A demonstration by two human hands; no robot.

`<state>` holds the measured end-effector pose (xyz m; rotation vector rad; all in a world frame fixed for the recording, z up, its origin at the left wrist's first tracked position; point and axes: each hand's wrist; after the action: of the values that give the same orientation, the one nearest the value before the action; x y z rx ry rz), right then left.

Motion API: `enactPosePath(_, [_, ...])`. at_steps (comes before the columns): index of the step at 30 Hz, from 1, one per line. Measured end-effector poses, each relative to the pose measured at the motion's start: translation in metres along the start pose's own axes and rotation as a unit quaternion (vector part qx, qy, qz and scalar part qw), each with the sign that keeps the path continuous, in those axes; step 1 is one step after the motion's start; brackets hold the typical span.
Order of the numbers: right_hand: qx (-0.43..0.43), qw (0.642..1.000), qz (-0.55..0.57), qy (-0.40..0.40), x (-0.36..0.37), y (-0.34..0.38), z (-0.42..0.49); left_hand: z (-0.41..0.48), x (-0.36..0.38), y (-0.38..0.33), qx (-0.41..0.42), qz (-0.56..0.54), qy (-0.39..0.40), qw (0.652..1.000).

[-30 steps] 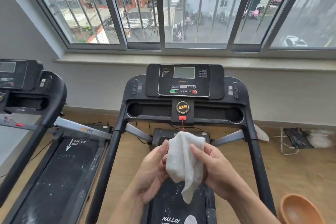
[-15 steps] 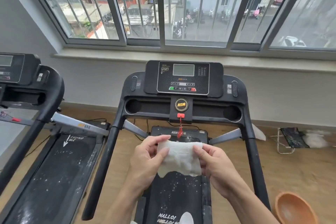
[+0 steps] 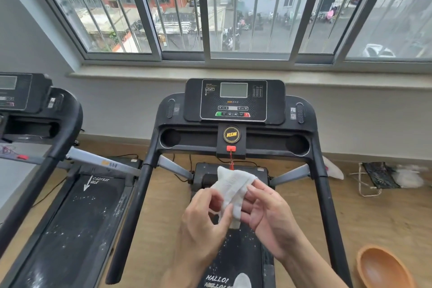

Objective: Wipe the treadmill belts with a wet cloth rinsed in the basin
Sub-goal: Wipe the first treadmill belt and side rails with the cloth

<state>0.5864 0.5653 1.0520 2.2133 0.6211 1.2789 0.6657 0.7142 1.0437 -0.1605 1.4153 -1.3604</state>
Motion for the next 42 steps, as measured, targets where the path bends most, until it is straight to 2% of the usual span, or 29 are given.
enactPosePath(4, [0.004, 1.0, 0.008, -0.005, -0.003, -0.002, 0.001, 0.001, 0.0, 0.004, -0.002, 0.003, 0.0, 1.0])
enactPosePath(8, [0.003, 1.0, 0.012, -0.028, -0.005, -0.006, 0.006, 0.006, 0.001, 0.011, 0.052, 0.054, -0.003, 0.997])
enactPosePath(12, [-0.005, 0.998, -0.029, -0.053, -0.006, -0.012, 0.012, 0.006, 0.005, 0.009, 0.136, 0.173, 0.006, 0.975])
enactPosePath(14, [-0.01, 0.997, -0.039, -0.058, -0.006, -0.015, 0.014, 0.001, 0.01, 0.011, 0.13, 0.205, 0.017, 0.97])
enactPosePath(17, [-0.014, 0.997, -0.057, -0.053, -0.006, -0.018, 0.018, -0.009, 0.023, 0.013, 0.124, 0.191, 0.035, 0.973])
enactPosePath(19, [-0.024, 0.994, -0.089, -0.053, -0.004, -0.018, 0.02, -0.017, 0.03, 0.009, 0.133, 0.116, 0.053, 0.983])
enactPosePath(22, [-0.057, 0.987, -0.134, -0.072, -0.006, -0.012, 0.021, -0.014, 0.021, 0.006, 0.067, 0.029, 0.001, 0.997])
enactPosePath(24, [-0.069, 0.981, -0.164, -0.078, -0.008, -0.006, 0.02, 0.001, 0.008, 0.021, -0.041, -0.013, -0.052, 0.998])
enactPosePath(25, [-0.072, 0.978, -0.179, -0.08, -0.009, -0.003, 0.02, 0.011, 0.002, 0.029, -0.123, -0.057, -0.036, 0.99])
enactPosePath(26, [-0.073, 0.975, -0.193, -0.082, -0.012, -0.002, 0.02, 0.02, -0.002, 0.037, -0.211, -0.122, 0.017, 0.97])
enactPosePath(28, [-0.063, 0.971, -0.217, -0.079, -0.016, 0.0, 0.02, 0.031, -0.004, 0.045, -0.315, -0.313, 0.151, 0.883])
enactPosePath(30, [-0.044, 0.969, -0.234, -0.071, -0.019, 0.002, 0.021, 0.034, -0.004, 0.05, -0.317, -0.452, 0.158, 0.819])
enactPosePath(32, [-0.033, 0.966, -0.245, -0.076, -0.024, 0.003, 0.02, 0.034, -0.002, 0.052, -0.311, -0.51, 0.092, 0.797])
enactPosePath(34, [-0.042, 0.954, -0.273, -0.114, -0.03, 0.0, 0.022, 0.033, 0.006, 0.052, -0.29, -0.483, 0.03, 0.826])
enactPosePath(37, [-0.06, 0.943, -0.288, -0.152, -0.034, -0.006, 0.026, 0.034, 0.015, 0.048, -0.224, -0.358, -0.027, 0.906])
enactPosePath(40, [-0.074, 0.947, -0.262, -0.168, -0.031, -0.011, 0.03, 0.038, 0.016, 0.046, -0.183, -0.28, -0.047, 0.941])
enactPosePath(42, [-0.08, 0.946, -0.256, -0.18, -0.03, -0.01, 0.031, 0.039, 0.014, 0.046, -0.176, -0.261, -0.039, 0.948])
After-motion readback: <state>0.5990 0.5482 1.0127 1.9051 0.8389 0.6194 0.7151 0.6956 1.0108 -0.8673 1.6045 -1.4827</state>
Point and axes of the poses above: each hand's wrist, its own z-axis towards the middle knuckle, its own x-axis out of the palm, y = z × x, and after that the axes turned 9 degrees about x, right-handed
